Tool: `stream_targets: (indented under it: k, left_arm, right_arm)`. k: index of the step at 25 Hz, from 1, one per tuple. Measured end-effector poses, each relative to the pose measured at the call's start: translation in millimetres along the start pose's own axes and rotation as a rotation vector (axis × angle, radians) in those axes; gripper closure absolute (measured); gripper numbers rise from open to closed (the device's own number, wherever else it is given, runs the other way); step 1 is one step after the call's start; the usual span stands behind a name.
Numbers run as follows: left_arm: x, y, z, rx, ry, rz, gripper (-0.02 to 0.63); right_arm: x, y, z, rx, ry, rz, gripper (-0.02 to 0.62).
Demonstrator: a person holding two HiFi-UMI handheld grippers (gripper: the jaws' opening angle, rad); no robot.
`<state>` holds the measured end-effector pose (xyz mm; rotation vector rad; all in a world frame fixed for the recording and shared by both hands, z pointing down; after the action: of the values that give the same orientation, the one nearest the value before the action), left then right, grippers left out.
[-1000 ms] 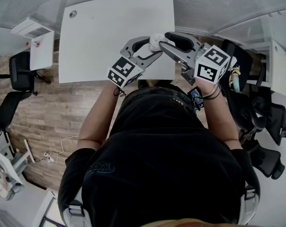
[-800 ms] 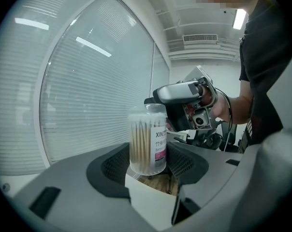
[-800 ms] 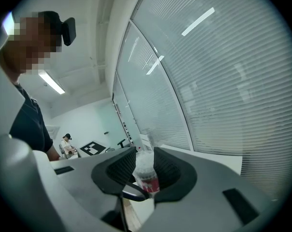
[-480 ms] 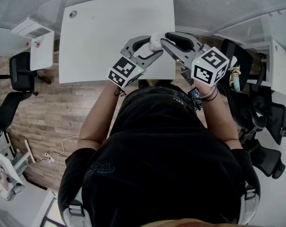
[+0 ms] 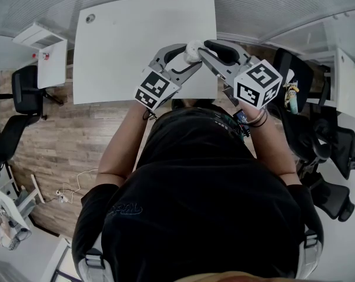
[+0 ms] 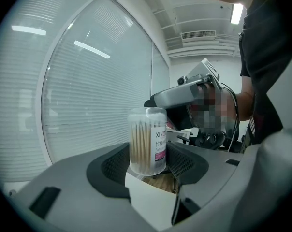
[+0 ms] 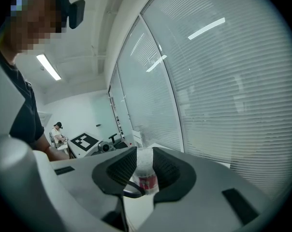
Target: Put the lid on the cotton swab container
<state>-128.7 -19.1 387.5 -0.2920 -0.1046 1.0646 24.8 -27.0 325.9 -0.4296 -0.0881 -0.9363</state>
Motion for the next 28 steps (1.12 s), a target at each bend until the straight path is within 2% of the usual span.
stream_targets:
  k: [16, 23, 28]
  left_arm:
    - [6, -3, 0, -0.012, -0.036, -0.062, 0.359]
    - [7, -5, -2, -0.036, -0.053, -0.074, 0.359]
    - [7, -6, 0, -0.037, -0.041, -0.072, 0.359]
  right_arm:
    - [-4, 0, 2, -0.004, 0.004, 0.063, 0.472]
    - [-10, -1, 4, -0.015, 0.082, 0.097, 0.472]
    - [-11, -2, 6, -0.018, 0.097, 0.105, 0.472]
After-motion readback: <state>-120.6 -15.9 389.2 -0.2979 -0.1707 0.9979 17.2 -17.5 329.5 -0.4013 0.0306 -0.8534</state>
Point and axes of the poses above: the fingertips, and each gripper's own axes: y backward along the fingers, x to its right, z out of its underside, the point moved 9 cm from there along y, backward along the fingers, and after that the axes turned 1 degree about z, right-handed, at the moved point
